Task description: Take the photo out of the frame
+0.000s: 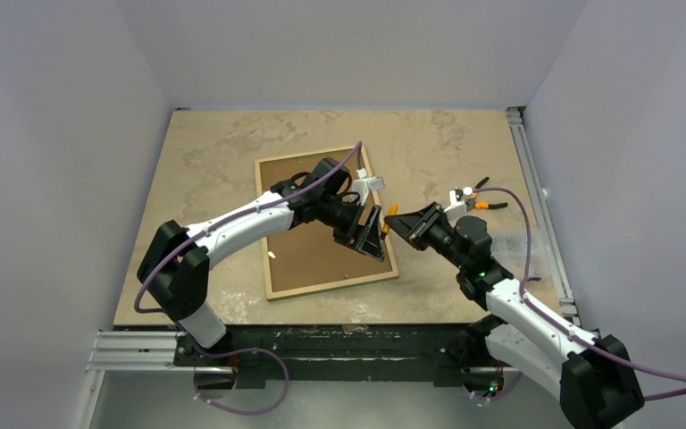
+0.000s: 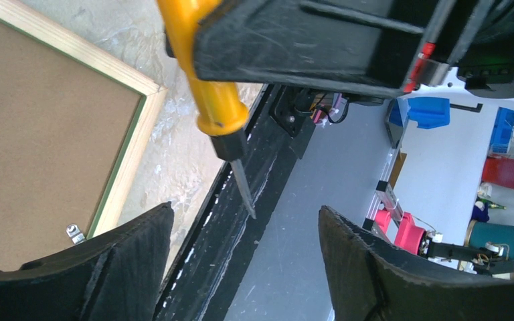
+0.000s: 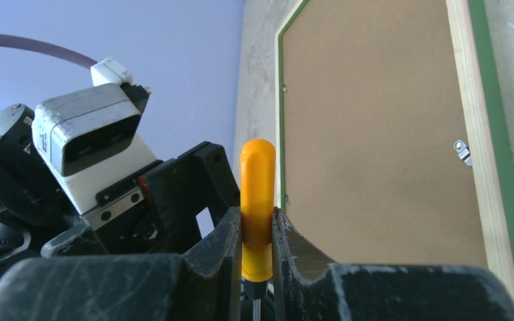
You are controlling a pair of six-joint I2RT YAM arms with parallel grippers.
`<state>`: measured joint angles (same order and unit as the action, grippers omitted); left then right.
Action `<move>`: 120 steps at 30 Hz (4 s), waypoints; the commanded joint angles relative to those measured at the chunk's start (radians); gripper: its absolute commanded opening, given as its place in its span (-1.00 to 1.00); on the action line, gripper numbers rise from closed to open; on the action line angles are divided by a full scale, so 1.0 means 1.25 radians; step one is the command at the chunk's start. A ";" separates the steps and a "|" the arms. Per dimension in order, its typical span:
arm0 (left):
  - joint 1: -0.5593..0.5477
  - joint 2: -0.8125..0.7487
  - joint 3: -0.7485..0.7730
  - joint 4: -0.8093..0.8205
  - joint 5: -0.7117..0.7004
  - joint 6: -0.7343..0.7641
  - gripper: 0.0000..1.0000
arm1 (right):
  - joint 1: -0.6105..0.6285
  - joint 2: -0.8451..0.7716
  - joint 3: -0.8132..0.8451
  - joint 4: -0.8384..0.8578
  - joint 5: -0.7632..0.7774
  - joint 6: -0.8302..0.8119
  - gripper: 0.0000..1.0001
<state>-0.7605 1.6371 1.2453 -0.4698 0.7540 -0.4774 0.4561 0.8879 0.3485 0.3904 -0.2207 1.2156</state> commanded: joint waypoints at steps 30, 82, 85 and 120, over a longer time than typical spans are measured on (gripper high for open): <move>0.000 -0.062 -0.006 0.031 0.080 0.100 -1.00 | 0.002 -0.100 0.270 -0.626 0.010 -0.513 0.43; -0.067 -0.072 0.012 -0.149 0.406 0.346 -1.00 | 0.001 -0.029 0.340 -0.528 -0.741 -0.607 -0.29; -0.067 -0.074 0.012 -0.150 0.405 0.347 -1.00 | 0.000 -0.027 0.334 -0.531 -0.727 -0.609 -0.27; 0.099 -0.310 -0.109 0.051 -0.077 0.187 0.68 | 0.001 -0.012 0.376 -0.673 -0.183 -0.651 -1.00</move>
<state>-0.6521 1.3796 1.1370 -0.4934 0.9375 -0.2253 0.4572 0.8661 0.7666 -0.4339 -0.7151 0.3992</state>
